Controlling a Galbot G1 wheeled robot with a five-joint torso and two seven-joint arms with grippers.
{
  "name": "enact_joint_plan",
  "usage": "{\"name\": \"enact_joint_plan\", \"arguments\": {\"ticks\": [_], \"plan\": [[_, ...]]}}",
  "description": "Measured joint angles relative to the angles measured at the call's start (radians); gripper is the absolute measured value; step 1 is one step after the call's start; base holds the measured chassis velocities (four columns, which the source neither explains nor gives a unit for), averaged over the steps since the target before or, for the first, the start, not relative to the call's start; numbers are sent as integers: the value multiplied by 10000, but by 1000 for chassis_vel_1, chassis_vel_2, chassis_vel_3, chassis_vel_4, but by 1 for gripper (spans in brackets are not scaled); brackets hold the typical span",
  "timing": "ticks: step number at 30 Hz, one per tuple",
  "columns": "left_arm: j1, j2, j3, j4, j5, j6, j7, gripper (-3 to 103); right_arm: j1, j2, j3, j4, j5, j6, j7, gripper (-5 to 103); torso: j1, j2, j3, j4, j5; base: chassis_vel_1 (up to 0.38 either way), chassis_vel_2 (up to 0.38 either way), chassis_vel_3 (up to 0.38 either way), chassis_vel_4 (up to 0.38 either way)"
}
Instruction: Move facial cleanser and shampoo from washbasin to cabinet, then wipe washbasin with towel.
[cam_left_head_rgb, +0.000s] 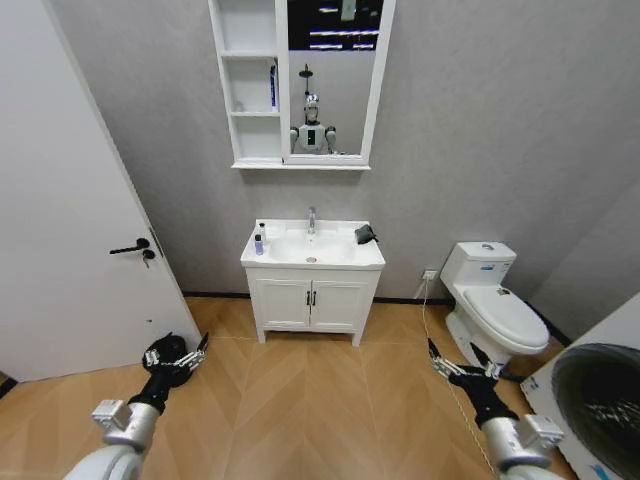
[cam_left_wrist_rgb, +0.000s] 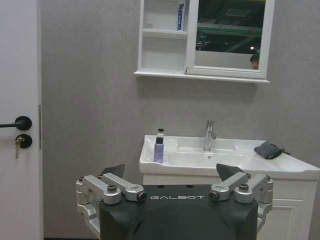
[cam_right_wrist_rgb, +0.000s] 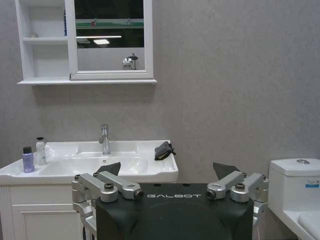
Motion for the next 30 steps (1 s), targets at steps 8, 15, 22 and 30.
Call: {"name": "enact_joint_plan", "arguments": {"ticks": [8, 15, 22, 30], "plan": [[-256, 470, 6, 116, -302, -30, 681, 100, -330, -64, -259, 441, -373, -382, 107, 100, 0, 0, 0, -1, 0, 0, 0, 0, 0], [-599, 1444, -43, 385, -755, 159, 737, 100, -413, -126, -214, 143, -304, -88, 0, 100, 0, 0, 0, -3, 0, 0, 0, 0, 0], [-491, 1603, -156, 441, -829, 415, 1128, 100, -334, -54, -202, -432, -611, 414, -106, 100, 0, 0, 0, 1, 0, 0, 0, 0, 0], [-566, 832, 285, 92, -738, 730, -453, 100, -261, 90, -176, -688, -871, 654, -202, 100, 0, 0, 0, -1, 1, 0, 0, 0, 0]]}}
